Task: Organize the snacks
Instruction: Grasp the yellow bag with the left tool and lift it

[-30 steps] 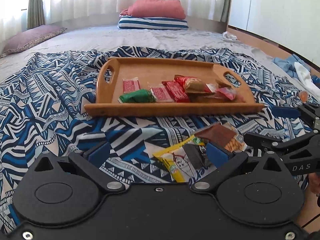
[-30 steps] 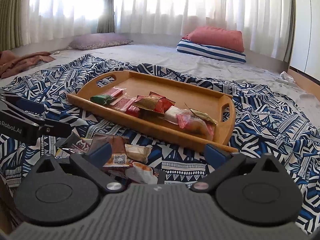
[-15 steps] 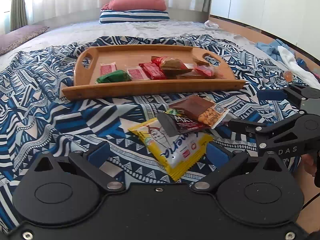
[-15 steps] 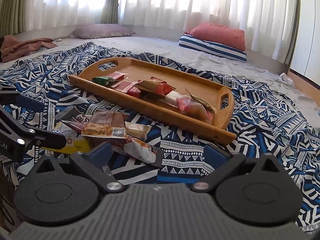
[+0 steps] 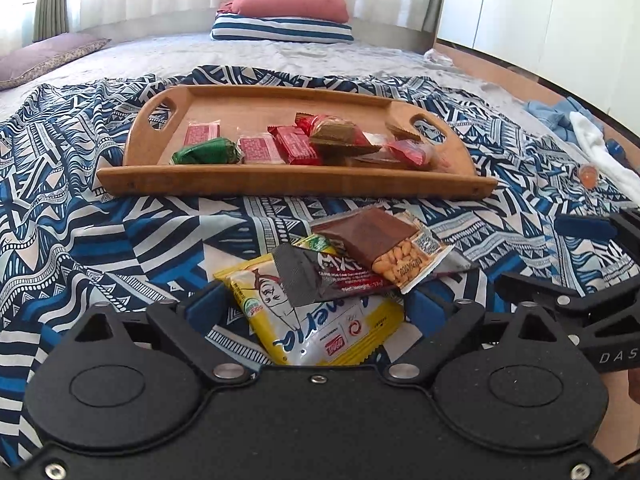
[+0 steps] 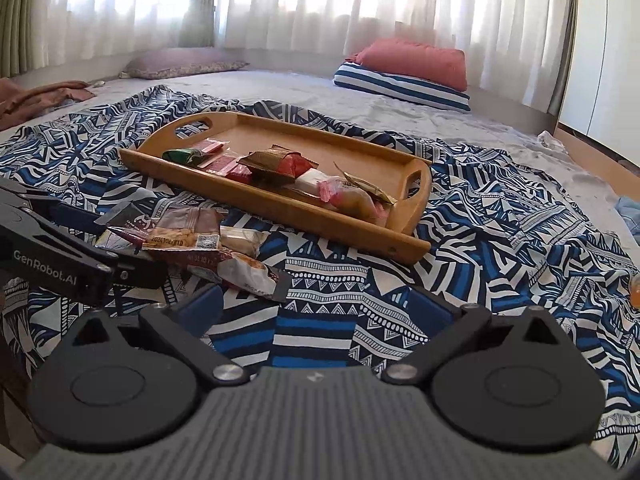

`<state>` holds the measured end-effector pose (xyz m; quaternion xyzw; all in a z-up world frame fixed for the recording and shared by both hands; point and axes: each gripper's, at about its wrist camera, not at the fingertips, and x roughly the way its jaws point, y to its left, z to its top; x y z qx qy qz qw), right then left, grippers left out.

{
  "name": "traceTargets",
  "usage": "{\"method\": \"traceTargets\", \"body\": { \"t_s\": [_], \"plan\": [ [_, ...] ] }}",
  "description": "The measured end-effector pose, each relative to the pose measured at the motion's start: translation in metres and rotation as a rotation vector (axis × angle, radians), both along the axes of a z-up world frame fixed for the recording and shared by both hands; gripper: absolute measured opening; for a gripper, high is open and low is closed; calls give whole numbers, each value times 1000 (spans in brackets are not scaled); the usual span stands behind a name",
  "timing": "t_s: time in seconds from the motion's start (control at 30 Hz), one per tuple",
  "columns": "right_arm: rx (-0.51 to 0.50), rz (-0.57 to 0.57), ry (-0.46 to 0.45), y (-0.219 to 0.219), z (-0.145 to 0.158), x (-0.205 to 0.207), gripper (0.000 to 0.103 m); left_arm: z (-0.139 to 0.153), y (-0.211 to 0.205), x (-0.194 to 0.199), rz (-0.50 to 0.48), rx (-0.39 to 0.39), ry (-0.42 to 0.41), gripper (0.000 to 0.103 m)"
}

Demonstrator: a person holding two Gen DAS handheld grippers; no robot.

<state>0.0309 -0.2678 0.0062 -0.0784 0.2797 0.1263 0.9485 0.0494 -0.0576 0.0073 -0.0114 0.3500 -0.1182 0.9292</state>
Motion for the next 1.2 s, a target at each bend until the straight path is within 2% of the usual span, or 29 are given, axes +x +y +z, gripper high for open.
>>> {"method": "traceTargets", "body": {
  "t_s": [0.07, 0.17, 0.33, 0.53, 0.73, 1.0, 1.2],
  "plan": [
    [11, -9, 4, -1, 0, 1, 103, 1, 0, 0, -5, -3, -10, 83],
    [42, -15, 9, -1, 1, 5, 103, 3, 2, -4, -5, 24, -29, 69],
    [103, -28, 15, 2, 5, 12, 103, 4, 18, -9, 12, 15, -33, 68],
    [170, -8, 32, 15, 8, 22, 103, 6, 41, -16, 67, 44, -46, 68],
    [145, 29, 24, 43, 10, 29, 103, 9, 70, -18, 145, 43, -54, 68],
    [116, 15, 14, 78, 9, 43, 103, 15, 93, -19, 204, 29, -75, 68],
    [46, 43, -6, 108, 6, 45, 96, 18, 100, -20, 215, 23, -90, 68]
  ]
}}
